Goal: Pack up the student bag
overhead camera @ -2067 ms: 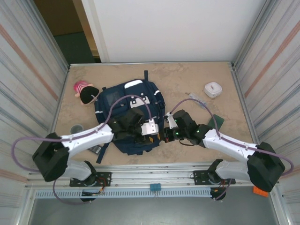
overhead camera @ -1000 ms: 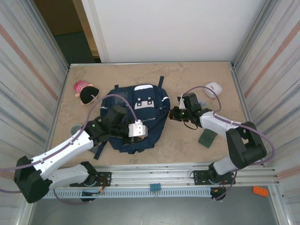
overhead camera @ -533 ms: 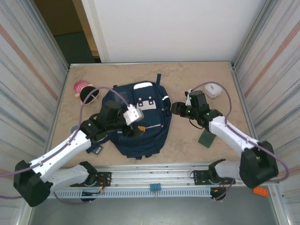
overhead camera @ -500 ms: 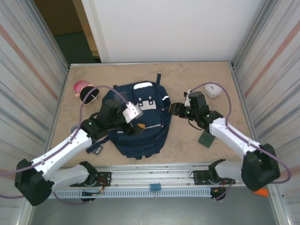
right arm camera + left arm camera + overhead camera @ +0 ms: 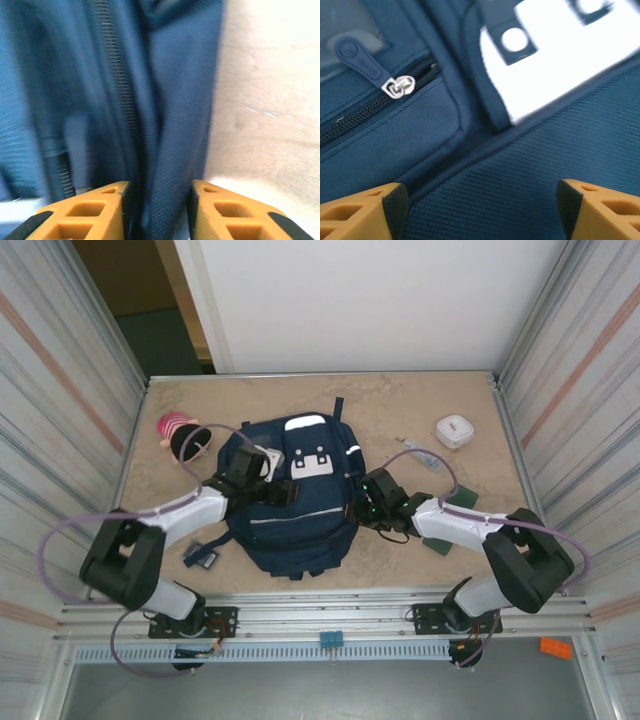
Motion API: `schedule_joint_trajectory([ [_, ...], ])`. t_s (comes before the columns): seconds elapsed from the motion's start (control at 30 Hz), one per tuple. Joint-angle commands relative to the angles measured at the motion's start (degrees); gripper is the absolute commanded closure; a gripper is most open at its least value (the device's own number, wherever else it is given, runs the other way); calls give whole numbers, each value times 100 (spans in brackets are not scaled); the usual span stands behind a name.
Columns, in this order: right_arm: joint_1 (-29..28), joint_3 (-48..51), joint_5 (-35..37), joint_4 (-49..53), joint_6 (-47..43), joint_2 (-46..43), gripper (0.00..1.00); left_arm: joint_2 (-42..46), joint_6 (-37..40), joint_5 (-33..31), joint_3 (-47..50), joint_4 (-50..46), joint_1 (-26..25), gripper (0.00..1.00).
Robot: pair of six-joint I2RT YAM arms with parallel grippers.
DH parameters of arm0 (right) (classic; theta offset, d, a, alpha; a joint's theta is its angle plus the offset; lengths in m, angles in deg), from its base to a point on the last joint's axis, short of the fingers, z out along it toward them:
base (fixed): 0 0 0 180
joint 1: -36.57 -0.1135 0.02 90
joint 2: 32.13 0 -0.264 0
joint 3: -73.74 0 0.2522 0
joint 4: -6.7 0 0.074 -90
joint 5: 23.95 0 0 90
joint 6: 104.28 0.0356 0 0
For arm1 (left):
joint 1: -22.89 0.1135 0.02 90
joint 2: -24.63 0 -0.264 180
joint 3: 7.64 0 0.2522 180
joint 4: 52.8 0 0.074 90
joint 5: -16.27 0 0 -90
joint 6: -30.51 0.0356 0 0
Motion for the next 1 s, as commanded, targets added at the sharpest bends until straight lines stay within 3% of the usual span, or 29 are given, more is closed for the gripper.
schedule_joint_trajectory([
  [0.0,-155,345,556,-6,609,85,67,-622,-764,-209,-115,336,-4,21],
  [0.1,-303,513,658,-201,698,-87,67,-975,-945,-188,-179,745,-105,21],
  [0.23,-370,581,714,-300,503,-496,60,-927,-702,-442,-422,606,-305,20],
  [0.37,-296,413,627,-61,-65,-1159,49,-319,-222,-680,-610,167,-478,16],
  [0.5,-76,116,271,361,-719,-1888,45,570,486,-664,-703,-189,-589,13],
  [0.6,202,-23,-77,542,-1087,-2351,44,1187,1303,-177,-689,-302,-617,14],
  [0.83,905,-218,-1082,411,-1703,-3165,42,2051,3743,1725,-520,-890,-649,16],
  [0.97,1082,-259,-1323,438,-1945,-3207,41,1936,4888,1929,-488,-1506,-775,14],
])
